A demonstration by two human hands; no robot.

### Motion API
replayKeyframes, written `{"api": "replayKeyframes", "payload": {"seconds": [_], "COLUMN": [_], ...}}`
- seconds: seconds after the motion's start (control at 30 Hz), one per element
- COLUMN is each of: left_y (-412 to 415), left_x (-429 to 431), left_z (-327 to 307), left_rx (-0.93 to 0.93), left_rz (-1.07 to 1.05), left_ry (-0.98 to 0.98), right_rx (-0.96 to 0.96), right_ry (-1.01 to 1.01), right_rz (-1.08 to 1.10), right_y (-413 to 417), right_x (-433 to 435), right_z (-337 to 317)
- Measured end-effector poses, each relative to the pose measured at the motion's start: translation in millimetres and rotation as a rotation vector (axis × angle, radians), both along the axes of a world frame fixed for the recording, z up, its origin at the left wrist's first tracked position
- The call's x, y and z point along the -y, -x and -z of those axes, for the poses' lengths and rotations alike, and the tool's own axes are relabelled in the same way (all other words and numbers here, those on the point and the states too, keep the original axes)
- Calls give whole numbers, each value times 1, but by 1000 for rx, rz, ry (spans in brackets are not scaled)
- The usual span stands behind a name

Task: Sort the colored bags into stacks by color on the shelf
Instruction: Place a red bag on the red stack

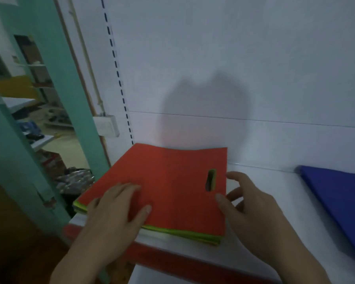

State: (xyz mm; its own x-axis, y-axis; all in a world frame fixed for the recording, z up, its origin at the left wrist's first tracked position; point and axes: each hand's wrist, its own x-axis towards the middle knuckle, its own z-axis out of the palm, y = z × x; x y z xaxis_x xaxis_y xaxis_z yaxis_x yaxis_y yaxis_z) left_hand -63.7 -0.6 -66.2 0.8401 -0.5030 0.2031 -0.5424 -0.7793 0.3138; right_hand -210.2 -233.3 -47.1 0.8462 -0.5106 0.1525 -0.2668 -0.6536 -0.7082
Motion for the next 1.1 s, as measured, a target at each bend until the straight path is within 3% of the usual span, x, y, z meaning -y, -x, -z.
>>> {"api": "replayKeyframes", "payload": {"seconds": [0.23, 0.33, 0.47, 0.63, 0.77, 0.9, 1.1], "left_y": [-19, -39, -56, -50, -51, -51, -61], "left_x": [9, -10, -28, -19, -10, -8, -3], "left_z": [0, -3, -6, -6, -11, -12, -22], "left_rx": [-25, 25, -36, 9, 8, -23, -95], "left_rz": [343, 268, 162, 143, 66, 85, 139], "left_ry": [66, 128, -74, 84, 27, -45, 34], "right_rx": [112, 160, 172, 176, 130, 167, 280], "right_ry": [-131, -212, -169, -74, 20, 50, -20], "right_rz": [182, 203, 252, 349, 409, 417, 371], "right_y": [1, 2, -2, 0, 9, 9, 5], "right_x": [-10, -12, -20, -30, -33, -36, -36], "right_z": [9, 8, 4, 2, 2, 2, 4]}}
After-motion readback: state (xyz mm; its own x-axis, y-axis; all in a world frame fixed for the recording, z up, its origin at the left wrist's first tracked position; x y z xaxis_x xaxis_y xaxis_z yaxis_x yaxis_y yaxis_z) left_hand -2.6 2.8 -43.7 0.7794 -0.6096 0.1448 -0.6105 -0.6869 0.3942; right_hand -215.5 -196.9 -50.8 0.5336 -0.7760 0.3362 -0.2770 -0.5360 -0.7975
